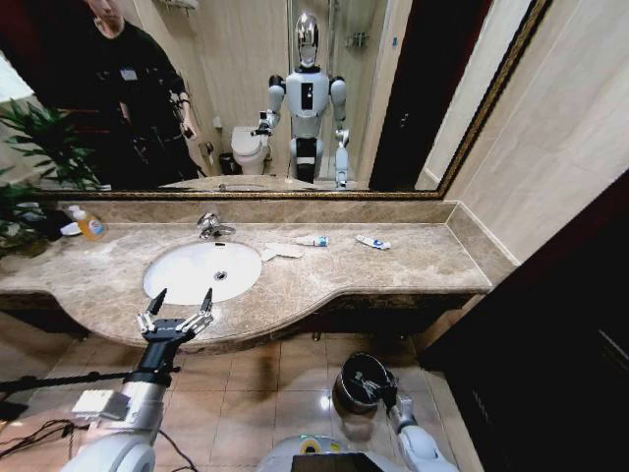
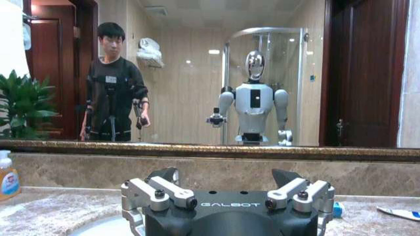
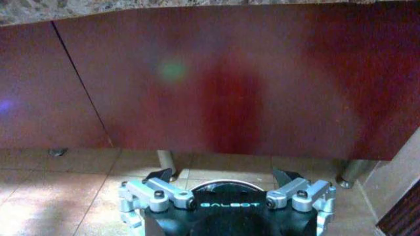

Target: Pick up the trash from the sink and place it in the trash bin.

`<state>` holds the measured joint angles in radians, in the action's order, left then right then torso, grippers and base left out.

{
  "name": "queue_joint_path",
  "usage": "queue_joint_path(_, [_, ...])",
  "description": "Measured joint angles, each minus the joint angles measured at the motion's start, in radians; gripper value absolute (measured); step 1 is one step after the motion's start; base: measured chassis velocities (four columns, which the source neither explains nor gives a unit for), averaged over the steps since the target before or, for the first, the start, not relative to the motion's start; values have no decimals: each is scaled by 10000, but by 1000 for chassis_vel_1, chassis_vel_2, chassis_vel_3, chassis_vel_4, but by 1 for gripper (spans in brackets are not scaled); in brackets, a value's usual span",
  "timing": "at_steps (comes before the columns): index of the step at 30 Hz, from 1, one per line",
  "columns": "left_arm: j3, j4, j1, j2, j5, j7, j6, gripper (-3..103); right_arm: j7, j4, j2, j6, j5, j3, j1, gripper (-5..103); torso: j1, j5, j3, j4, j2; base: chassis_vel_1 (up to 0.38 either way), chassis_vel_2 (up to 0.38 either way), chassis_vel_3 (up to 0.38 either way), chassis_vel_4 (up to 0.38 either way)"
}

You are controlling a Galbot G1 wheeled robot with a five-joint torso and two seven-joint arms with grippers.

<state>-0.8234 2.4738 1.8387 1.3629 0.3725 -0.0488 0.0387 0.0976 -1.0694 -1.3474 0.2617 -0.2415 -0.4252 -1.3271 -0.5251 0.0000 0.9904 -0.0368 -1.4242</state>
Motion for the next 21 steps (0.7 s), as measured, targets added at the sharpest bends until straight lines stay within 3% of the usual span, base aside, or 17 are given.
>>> queue_joint_path(6, [0,1,0,0,0,0,0,100,-16,-322,49,-73,-28,-20,-123,100,0,1,0,0,0,0,0,0,0])
queue_joint_path(10, [0,0,0,0,0,0,0,100,-211,-1497,224,-400,-219,-47,-624,100,0,0,0,0,0,0,0,0,0])
queue_joint_path(19, [0,0,0,0,0,0,0,100,-569,-5412,692,-1098,-752,-450,-2140,100,0,0,0,-1,0,0,0,0,0])
queue_joint_path(21, [0,0,0,0,0,0,0,100,-632,-6941,894,-1419,-1037,-691,-2710,100,0,-1,0,1,0,0,0,0,0])
